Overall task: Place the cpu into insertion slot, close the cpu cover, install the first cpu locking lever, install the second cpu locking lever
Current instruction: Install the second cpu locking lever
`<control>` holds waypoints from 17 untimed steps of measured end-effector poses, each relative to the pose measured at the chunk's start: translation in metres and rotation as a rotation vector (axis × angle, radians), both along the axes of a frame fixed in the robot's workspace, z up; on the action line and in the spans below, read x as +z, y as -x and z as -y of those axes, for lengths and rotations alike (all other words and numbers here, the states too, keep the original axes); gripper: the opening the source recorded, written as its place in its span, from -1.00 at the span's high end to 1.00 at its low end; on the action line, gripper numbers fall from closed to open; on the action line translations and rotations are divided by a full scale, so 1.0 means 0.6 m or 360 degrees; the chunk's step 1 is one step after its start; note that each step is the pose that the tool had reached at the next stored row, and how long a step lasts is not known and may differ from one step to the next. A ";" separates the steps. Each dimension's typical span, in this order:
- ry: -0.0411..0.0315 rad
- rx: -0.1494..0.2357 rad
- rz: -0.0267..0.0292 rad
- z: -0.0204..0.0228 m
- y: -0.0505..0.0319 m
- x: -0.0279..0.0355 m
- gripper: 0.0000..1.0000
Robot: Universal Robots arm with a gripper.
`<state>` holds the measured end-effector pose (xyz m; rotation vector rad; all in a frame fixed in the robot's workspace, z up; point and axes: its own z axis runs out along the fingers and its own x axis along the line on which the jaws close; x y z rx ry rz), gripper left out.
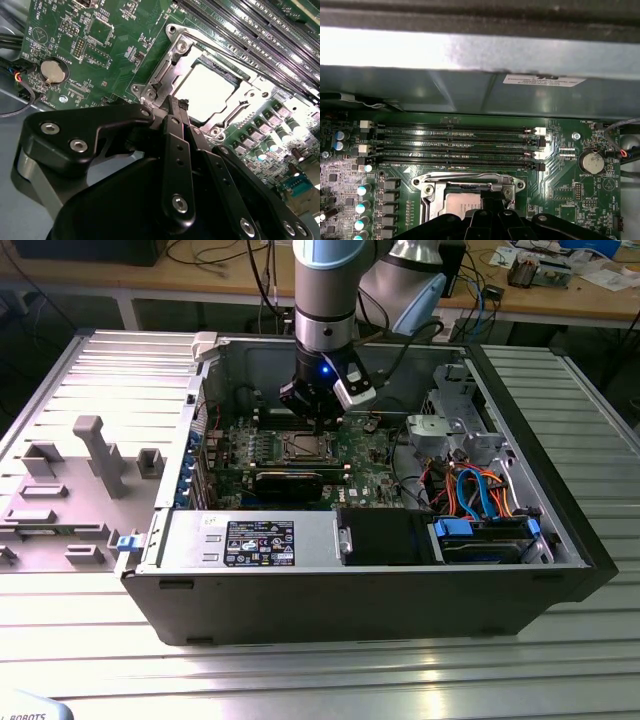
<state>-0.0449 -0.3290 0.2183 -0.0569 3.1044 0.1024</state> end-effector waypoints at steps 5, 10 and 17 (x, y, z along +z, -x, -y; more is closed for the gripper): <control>0.0000 0.0000 0.00003 0.0052 0.000 0.000 0.79; 0.0000 0.0000 0.00004 0.0142 0.000 0.000 0.79; 0.0000 0.0000 0.00004 0.0145 0.000 0.000 0.79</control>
